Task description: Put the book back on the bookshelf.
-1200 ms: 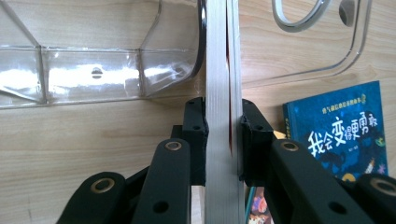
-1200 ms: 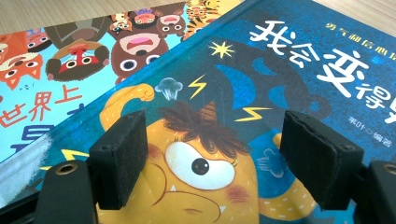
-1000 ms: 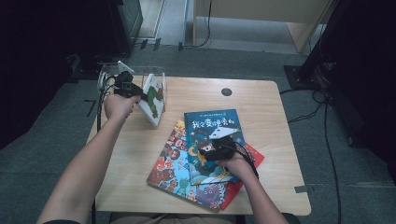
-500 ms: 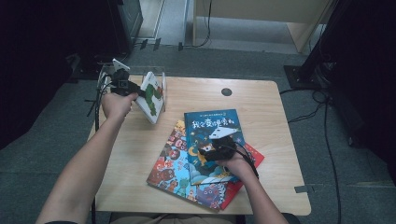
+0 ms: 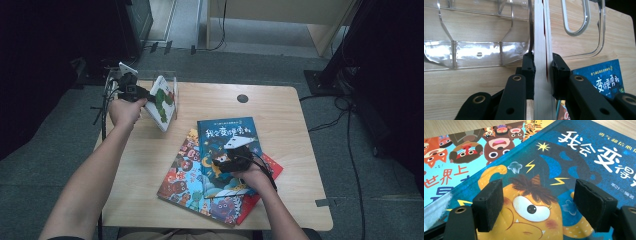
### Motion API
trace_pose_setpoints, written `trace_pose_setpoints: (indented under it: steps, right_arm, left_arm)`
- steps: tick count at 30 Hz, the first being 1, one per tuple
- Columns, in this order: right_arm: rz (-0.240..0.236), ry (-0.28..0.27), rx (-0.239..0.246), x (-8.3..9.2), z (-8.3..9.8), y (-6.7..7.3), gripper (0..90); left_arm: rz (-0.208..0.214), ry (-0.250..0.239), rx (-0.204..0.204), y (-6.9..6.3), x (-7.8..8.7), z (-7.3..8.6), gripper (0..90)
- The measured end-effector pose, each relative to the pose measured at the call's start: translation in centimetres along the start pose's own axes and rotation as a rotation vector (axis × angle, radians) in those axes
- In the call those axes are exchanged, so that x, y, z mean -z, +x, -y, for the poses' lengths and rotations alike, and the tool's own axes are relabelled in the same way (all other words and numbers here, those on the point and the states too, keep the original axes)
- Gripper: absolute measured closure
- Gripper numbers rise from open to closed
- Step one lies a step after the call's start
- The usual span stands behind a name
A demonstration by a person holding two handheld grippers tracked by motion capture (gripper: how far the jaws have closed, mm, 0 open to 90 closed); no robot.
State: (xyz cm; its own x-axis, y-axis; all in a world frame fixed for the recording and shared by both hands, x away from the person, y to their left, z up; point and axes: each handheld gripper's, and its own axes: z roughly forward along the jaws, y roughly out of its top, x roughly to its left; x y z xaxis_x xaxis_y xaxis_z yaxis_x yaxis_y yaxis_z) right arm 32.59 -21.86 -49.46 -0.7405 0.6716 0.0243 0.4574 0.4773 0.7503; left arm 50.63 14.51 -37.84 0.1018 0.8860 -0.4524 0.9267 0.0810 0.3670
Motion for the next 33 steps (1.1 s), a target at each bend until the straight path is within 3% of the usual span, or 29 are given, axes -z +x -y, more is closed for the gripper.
trace_pose_setpoints:
  steps: [4, 10, 20, 24, 27, 33]
  right_arm:
    - [0.0, 0.0, 0.0, 0.0, 0.0, 0.0, 24.3]
    - [-0.001, 0.0, 0.001, 0.0, 0.0, 0.0, 24.4]
    - [-0.001, 0.0, 0.001, 0.0, 0.0, 0.0, 24.7]
    - [-0.002, 0.0, 0.001, 0.0, 0.0, 0.0, 25.0]
    - [-0.001, 0.0, 0.002, 0.0, 0.0, 0.0, 25.1]
    - [-0.002, 0.0, 0.005, 0.0, 0.0, 0.0, 25.3]
  left_arm:
    - [-0.007, -0.001, -0.012, -0.2, 0.4, -0.2, 76.9]
    - [0.0, -0.046, -0.001, -0.1, 0.9, -0.3, 76.9]
    - [-0.016, -0.077, -0.012, -0.5, -0.6, 0.1, 76.9]
    - [-0.029, -0.061, -0.03, -0.7, -0.7, 0.2, 76.8]
    - [-0.036, -0.019, -0.037, -0.7, -1.1, 0.4, 76.7]
    - [-0.034, -0.012, -0.04, -0.5, -1.2, 0.6, 76.7]
